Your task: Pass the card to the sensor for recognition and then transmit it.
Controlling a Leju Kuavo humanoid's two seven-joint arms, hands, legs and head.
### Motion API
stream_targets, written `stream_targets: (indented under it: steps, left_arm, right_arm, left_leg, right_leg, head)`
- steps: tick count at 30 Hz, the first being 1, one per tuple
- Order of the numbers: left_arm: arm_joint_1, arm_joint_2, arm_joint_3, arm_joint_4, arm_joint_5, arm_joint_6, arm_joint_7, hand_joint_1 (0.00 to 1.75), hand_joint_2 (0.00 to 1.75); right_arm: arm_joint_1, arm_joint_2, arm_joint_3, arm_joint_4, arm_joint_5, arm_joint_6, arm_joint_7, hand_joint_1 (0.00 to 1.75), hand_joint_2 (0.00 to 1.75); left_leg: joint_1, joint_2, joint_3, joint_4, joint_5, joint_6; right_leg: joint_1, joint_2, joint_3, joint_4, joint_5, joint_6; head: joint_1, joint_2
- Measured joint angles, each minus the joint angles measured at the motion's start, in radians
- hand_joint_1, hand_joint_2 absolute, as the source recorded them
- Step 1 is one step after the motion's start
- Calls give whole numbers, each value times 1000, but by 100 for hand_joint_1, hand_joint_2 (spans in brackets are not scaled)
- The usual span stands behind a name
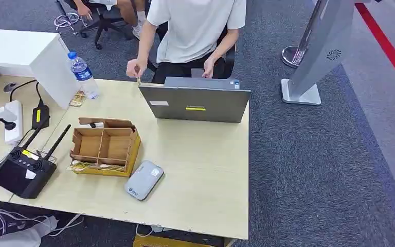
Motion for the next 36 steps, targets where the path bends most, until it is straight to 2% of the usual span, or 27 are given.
stream_targets:
  steps: [6,7,15,16,24,32,34,36]
  left_arm:
    - [-27,-4,139,14,-9,-52,-75,0,175]
    - [-31,-5,158,14,-9,-61,-88,0,0]
    - [-71,-15,363,37,0,-134,-189,0,0]
    - [-76,-16,391,40,3,-142,-201,0,175]
    - [-101,-27,563,52,60,-192,-327,0,175]
    - [-129,-49,748,43,189,-245,-454,0,175]
    - [-133,-40,780,41,228,-270,-475,0,175]
    - [-149,-10,798,42,270,-288,-481,0,175]
  right_arm:
    - [-40,2,119,1,3,44,-3,0,175]
    - [-47,2,132,1,5,50,-3,0,175]
    - [-122,3,318,6,22,103,-3,0,175]
    - [-132,3,340,6,26,108,-3,0,175]
    - [-223,19,504,14,46,153,-1,0,175]
    - [-318,79,684,23,90,198,4,0,175]
    - [-326,82,717,24,117,212,2,0,175]
    - [-331,84,739,25,147,227,-7,0,175]
  left_leg:
    - [-1,-1,0,0,0,0]
    - [-1,-1,0,0,0,0]
    - [0,-1,0,0,0,0]
    - [0,-1,0,0,0,0]
    - [0,-1,0,0,1,0]
    - [0,0,1,0,1,0]
    - [0,0,1,0,1,0]
    - [0,0,0,0,1,0]
  right_leg:
    - [0,-1,1,0,0,0]
    - [0,-1,1,0,0,0]
    - [0,-1,1,0,0,0]
    - [0,-1,1,0,0,0]
    - [0,-1,1,0,0,0]
    - [0,0,0,0,0,0]
    - [0,0,0,0,0,0]
    - [0,1,-1,0,0,0]
  head:
    - [0,0]
    - [0,0]
    - [0,0]
    - [0,0]
    - [1,0]
    - [-2,0]
    - [0,0]
    - [0,0]
